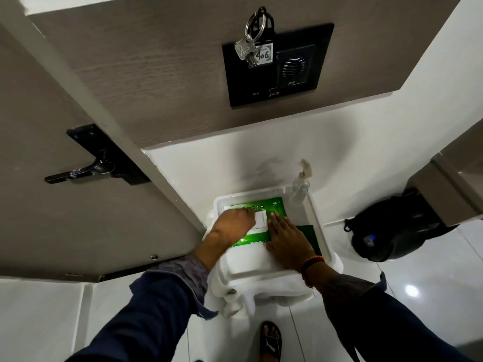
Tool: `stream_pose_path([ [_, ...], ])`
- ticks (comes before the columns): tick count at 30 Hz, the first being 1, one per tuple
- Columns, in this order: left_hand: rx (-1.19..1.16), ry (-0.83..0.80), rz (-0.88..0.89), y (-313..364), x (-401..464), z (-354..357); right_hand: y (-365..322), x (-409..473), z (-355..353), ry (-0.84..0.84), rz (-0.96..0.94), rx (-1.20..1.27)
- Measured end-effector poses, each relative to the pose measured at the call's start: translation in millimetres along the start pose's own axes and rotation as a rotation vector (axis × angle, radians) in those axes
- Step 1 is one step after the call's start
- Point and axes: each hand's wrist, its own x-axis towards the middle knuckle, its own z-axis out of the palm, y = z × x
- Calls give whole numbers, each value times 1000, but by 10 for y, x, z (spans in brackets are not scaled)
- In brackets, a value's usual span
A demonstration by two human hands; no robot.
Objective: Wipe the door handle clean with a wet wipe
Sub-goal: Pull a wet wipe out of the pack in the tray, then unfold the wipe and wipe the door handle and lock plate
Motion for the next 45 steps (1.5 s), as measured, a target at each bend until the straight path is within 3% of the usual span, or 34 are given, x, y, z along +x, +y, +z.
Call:
stream_pose_path([
  [5, -405, 57, -131, -280, 153, -61, -5, 89, -183, 226, 34, 66],
  [9, -595, 143, -193, -284, 198, 12, -113, 232, -252, 271, 66, 73],
  [13, -639, 154, -188, -324, 179, 71, -228, 336, -274, 291, 146, 133],
  [16, -683, 176, -162, -331, 124, 39, -216, 311, -281, 406, 83, 291],
  [19, -452, 103, -39, -275, 38, 59, -108, 180, -287, 484, -10, 364],
  [24, -42, -97, 165, -59, -166, 233, -43, 44, -310, 163, -140, 430],
  [29, -26, -272, 152, -96, -291, 244, -142, 132, -414, 14, 22, 519],
  [32, -43, -221, 203, -229, -412, 140, -178, 155, -555, -37, 66, 583],
  [34, -330, -61, 99, -313, -505, 47, -206, 153, -663, 31, 124, 654],
  [37, -1020, 167, -313, -467, -698, -236, -392, 141, -947, 213, 235, 839],
  [39, -1341, 220, -502, -655, -815, -446, -600, 145, -1197, 296, 262, 984],
  [42, -1596, 280, -517, -852, -1131, -724, -983, 152, -1500, 400, 180, 1085],
  [45, -1632, 361, -490, -941, -1145, -946, -1093, 326, -1642, 421, 150, 1093],
])
